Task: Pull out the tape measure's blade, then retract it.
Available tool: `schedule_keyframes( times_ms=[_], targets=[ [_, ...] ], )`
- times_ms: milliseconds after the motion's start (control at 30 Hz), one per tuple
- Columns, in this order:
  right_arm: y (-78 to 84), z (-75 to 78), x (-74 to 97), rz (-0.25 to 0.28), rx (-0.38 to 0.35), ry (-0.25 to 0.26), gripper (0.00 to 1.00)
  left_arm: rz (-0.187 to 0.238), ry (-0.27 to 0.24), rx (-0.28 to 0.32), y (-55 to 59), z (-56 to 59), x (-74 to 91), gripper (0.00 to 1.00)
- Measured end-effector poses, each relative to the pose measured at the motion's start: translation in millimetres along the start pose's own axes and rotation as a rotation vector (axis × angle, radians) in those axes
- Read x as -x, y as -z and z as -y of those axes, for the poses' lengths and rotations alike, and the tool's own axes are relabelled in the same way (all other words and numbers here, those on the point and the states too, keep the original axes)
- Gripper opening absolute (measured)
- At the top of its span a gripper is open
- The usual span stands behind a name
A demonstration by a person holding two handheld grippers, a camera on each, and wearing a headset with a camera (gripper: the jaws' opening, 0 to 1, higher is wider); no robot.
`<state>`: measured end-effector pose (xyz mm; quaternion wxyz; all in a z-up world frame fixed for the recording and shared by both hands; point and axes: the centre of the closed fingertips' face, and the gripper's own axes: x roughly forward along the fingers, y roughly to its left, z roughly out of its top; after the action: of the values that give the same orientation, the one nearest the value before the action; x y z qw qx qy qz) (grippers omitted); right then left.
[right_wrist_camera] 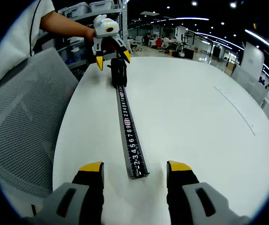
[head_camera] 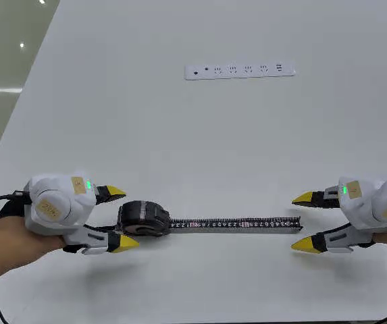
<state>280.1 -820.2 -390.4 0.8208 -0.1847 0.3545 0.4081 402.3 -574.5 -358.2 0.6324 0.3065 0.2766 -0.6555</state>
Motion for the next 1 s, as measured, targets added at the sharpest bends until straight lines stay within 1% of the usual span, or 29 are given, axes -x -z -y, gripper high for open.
schedule_keyframes(
  times_ms=[100,267,333,367,433,500,533,600,633,667,700,767,800,867,933,1000],
  targets=[
    [-2.6,0.1,1.9,0.004,0.000,0.013,0.57,-0.004,-0.011,0.017,1.7,-0.2,2.1,0.65],
    [-6.9,2.2,7.1,0.006,-0.010,0.049,0.64,0.012,-0.032,0.046,0.8,-0.2,9.2,0.70],
    [-9.1,1.6,8.7,0.009,-0.016,0.058,0.67,0.025,-0.030,0.069,-0.7,1.7,11.2,0.73],
    [-10.1,1.0,9.4,0.012,-0.028,0.065,0.68,0.035,-0.039,0.085,-1.9,1.5,12.9,0.74],
    [-10.5,0.3,10.5,0.008,-0.026,0.077,0.70,0.048,-0.044,0.109,-2.7,2.9,14.8,0.77],
    [-8.0,-1.0,11.1,-0.011,-0.057,0.094,0.72,0.059,-0.054,0.117,-3.0,5.2,16.9,0.79],
    [-8.7,-1.2,11.3,-0.011,-0.058,0.100,0.73,0.060,-0.056,0.121,-2.3,6.0,17.3,0.79],
    [-10.0,-3.2,13.2,-0.004,-0.065,0.109,0.75,0.063,-0.074,0.147,-0.3,5.2,19.3,0.81],
    [-9.5,-3.2,14.1,-0.005,-0.073,0.117,0.76,0.084,-0.074,0.176,-2.2,6.3,20.3,0.82],
    [-9.1,-2.9,14.5,-0.005,-0.079,0.124,0.78,0.082,-0.073,0.174,-1.1,7.0,21.3,0.82],
    [-8.7,-1.9,15.2,-0.002,-0.098,0.137,0.79,0.075,-0.082,0.167,1.2,7.8,21.8,0.83],
    [-5.9,1.4,16.7,-0.007,-0.139,0.167,0.81,0.073,-0.091,0.168,3.0,9.3,23.1,0.83],
    [-7.4,0.3,16.4,-0.001,-0.152,0.170,0.81,0.080,-0.101,0.191,3.7,9.6,23.9,0.83],
    [-7.6,-0.9,16.2,-0.004,-0.158,0.188,0.83,0.089,-0.109,0.217,5.0,11.6,24.6,0.85],
    [-8.2,-2.8,15.7,0.000,-0.181,0.193,0.83,0.093,-0.119,0.221,7.3,14.7,24.9,0.86],
    [-10.2,-2.6,15.6,0.011,-0.190,0.203,0.84,0.094,-0.115,0.235,9.8,19.1,24.6,0.86]
  ],
)
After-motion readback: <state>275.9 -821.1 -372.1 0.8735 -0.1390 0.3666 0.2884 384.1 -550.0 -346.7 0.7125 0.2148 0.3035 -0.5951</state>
